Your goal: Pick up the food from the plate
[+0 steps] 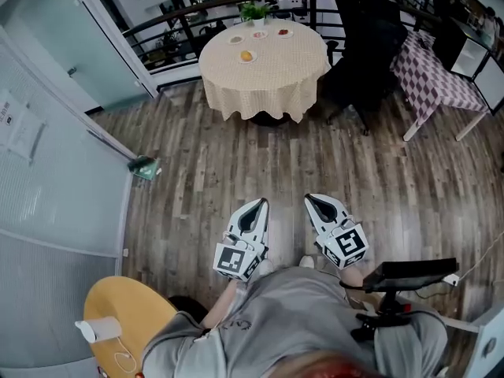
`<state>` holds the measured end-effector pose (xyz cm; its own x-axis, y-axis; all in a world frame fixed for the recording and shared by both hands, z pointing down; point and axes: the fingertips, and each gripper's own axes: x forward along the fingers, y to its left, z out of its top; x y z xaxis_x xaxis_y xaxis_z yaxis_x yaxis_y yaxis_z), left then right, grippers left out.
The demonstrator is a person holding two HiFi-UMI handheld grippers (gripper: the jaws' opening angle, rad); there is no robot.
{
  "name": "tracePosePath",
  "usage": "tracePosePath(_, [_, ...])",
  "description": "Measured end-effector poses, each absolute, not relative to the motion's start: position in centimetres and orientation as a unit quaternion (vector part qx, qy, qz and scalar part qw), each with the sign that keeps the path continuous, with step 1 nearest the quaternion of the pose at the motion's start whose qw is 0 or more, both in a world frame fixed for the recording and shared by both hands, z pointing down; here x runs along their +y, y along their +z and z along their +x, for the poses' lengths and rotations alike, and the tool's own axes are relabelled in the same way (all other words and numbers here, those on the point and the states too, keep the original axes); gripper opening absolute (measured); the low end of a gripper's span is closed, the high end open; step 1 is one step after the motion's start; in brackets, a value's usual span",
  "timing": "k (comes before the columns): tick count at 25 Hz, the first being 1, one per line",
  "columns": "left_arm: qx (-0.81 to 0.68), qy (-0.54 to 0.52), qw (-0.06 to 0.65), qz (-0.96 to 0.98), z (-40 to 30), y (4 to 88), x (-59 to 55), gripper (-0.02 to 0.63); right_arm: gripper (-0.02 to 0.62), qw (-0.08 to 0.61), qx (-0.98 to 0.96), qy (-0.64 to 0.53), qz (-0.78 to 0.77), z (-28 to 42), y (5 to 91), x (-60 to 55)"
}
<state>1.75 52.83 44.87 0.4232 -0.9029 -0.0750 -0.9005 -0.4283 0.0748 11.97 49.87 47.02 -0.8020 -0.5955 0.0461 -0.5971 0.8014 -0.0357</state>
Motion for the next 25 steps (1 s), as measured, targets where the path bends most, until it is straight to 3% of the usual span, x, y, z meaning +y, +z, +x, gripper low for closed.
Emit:
tracePosePath(8, [-0.549,-0.051,0.037,0.834,5.1,46.3,52.3,0.005,0.015,0.02,-0.959,0.031,0.281,14.0,47.8,49.5])
tracePosePath(17, [-0.584,-0.042,0.004,0.81,8.6,45.5,50.1,0.005,0.015,0.013,-0.978,0.04,0.202,17.3,48.3,48.8])
tracePosePath(25, [-0.582,-0.03,-0.011,0.813,11.6,43.6,50.0,0.005,0.015,-0.051,-0.981,0.055,0.179,20.1,45.4,47.7])
